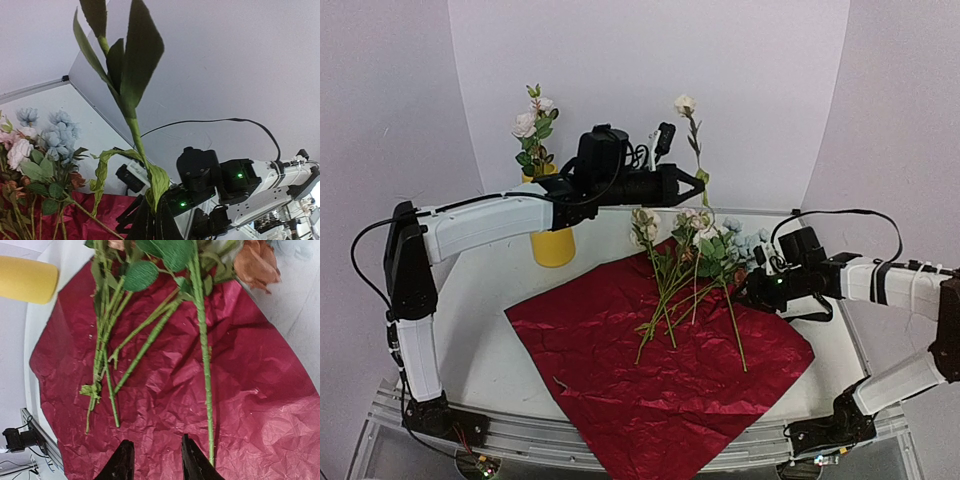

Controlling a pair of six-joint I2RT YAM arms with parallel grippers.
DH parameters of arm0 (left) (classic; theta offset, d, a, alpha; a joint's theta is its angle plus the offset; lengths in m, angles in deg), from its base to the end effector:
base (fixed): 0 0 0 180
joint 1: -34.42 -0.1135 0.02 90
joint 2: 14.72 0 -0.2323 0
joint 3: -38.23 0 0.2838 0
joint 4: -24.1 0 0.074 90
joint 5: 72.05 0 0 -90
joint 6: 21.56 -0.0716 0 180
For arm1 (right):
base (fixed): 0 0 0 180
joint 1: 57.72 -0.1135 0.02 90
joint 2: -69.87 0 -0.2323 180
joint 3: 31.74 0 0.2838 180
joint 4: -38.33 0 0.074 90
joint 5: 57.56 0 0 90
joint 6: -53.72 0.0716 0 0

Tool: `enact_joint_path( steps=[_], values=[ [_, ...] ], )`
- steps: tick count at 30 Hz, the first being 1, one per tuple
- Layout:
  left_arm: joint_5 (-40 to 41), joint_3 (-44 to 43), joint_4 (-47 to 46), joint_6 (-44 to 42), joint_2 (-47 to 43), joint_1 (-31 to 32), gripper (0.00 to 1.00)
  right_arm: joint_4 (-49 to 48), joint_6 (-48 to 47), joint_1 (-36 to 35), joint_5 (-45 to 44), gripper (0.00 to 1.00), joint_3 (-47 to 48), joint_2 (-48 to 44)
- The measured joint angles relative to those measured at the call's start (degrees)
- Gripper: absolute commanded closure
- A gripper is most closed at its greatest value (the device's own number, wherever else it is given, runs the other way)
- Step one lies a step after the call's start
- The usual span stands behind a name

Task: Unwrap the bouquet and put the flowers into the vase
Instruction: Insert the fake flower into the vase.

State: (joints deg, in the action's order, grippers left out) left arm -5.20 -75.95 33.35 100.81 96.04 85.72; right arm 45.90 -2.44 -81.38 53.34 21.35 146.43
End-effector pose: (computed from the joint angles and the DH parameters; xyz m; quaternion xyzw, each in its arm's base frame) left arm 0.3061 -0.4271 0.3334 0.2522 0.6950 -0.5489 0.3899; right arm 0.3076 0.1627 0.1538 -0.0130 0.8606 0.3712 0.3484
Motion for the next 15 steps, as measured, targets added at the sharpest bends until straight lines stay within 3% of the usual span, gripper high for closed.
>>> enact_joint_path(
  steps=[15],
  values=[
    [22.09,6.25,8.02,-23.31,-12.01,-0.33,1.0,-0.56,-0.17,0.0,0.72,0.65,-0.22,-8.92]
  ],
)
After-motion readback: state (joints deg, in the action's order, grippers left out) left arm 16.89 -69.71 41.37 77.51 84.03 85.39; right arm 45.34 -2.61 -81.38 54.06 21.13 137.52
